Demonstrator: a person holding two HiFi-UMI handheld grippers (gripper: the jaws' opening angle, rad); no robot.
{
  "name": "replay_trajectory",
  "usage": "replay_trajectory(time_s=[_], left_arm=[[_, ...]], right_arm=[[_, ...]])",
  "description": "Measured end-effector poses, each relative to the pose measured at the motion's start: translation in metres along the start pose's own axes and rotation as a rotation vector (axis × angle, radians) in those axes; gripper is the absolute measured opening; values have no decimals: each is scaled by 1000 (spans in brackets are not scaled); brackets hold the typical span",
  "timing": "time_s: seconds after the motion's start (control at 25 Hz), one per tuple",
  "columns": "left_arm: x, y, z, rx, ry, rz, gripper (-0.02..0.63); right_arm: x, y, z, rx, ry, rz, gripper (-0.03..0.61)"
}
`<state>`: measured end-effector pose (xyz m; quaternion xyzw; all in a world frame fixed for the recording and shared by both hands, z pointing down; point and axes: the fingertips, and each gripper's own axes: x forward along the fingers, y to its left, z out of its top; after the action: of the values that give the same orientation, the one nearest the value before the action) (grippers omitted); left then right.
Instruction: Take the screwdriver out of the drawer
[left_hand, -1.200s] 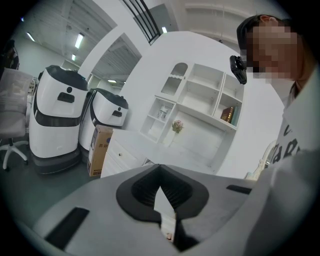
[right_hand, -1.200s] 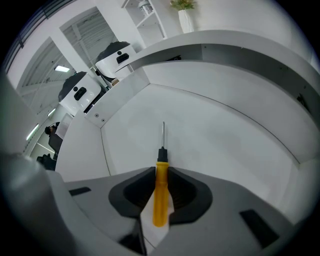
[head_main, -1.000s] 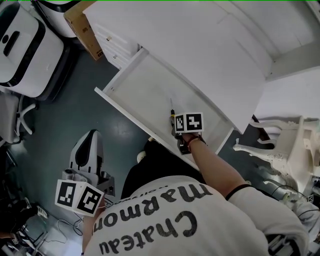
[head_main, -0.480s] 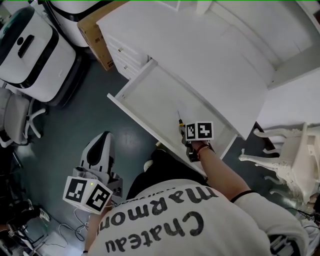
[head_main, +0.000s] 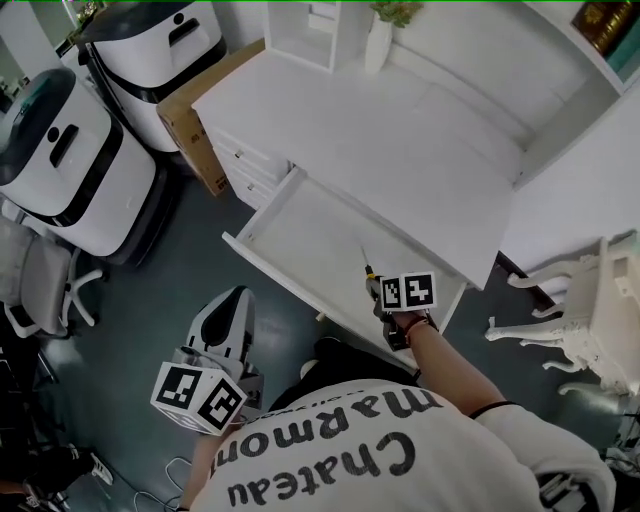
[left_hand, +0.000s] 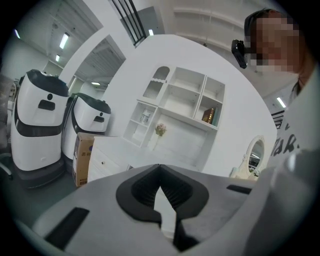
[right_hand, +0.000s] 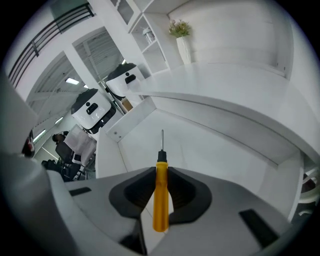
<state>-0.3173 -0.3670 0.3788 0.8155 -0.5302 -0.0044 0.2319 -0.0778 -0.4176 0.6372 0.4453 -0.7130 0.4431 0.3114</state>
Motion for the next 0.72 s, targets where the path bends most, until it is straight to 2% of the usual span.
replay_trajectory(time_s=[0.44,0.72], left_arm=[[-11,-30,13,59,-21,-101,23],[-26,-47,24,107,-54,-142,23]], right_arm=[[-68,42,32,-124,-193,11,84],[-118,80,60,-183,-370,46,84]])
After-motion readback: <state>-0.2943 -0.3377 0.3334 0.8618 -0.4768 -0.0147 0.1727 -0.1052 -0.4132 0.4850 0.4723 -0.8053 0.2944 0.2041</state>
